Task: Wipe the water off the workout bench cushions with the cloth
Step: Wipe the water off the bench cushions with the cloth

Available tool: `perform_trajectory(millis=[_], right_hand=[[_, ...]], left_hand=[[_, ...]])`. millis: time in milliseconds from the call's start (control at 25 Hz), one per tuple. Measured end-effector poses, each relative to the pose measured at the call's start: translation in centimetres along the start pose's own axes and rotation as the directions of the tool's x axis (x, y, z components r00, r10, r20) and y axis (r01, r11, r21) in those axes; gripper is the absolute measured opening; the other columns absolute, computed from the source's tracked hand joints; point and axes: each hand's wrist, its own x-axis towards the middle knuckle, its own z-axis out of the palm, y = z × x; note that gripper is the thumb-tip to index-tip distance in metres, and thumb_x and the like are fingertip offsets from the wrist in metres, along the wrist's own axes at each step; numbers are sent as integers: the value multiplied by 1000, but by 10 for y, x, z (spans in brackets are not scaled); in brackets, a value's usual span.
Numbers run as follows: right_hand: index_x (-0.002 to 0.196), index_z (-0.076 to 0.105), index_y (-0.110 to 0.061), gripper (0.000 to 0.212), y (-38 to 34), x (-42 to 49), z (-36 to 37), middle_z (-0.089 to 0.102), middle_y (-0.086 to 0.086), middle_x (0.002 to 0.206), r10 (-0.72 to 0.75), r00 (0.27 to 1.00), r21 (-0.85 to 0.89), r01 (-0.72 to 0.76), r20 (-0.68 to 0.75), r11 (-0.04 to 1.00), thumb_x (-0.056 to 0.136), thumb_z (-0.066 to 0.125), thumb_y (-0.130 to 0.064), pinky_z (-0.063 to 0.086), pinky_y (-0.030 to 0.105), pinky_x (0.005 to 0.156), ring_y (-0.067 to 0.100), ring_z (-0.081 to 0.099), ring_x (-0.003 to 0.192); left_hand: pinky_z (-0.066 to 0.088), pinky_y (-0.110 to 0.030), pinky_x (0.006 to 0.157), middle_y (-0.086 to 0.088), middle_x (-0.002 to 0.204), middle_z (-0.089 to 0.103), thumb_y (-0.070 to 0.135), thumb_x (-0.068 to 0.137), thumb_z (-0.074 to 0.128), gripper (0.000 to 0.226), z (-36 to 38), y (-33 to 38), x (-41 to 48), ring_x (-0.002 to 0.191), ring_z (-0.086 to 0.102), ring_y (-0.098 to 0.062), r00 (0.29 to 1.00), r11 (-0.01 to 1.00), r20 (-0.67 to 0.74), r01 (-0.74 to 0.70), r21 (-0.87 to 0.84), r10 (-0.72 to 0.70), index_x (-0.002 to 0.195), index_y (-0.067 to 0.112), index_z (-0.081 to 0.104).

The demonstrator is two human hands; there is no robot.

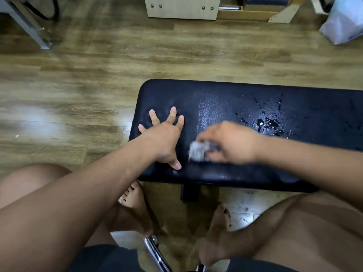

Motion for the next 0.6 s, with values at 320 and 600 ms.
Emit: perform_trajectory(millis=[320,600], right_hand=[[116,56,-11,30,89,62,-48,64,23,109,434,839,-112,-490,-328,865,88,53,-18,49,38,78,41,61,95],[119,56,-20,39,-4,-85,33,64,4,105,-33,999,-100,36,40,994,81,50,-31,53,39,80,28,60,98]], left_hand=[[20,-75,104,8,158,-28,46,55,90,142,-5,1,-5,141,-16,-53,1000,1000,-9,8,-21,-8,153,27,-10],[26,-71,105,-3,158,-27,62,53,83,145,-8,16,-8,143,-6,-52,991,958,-115,-37,284,73,151,22,-16]])
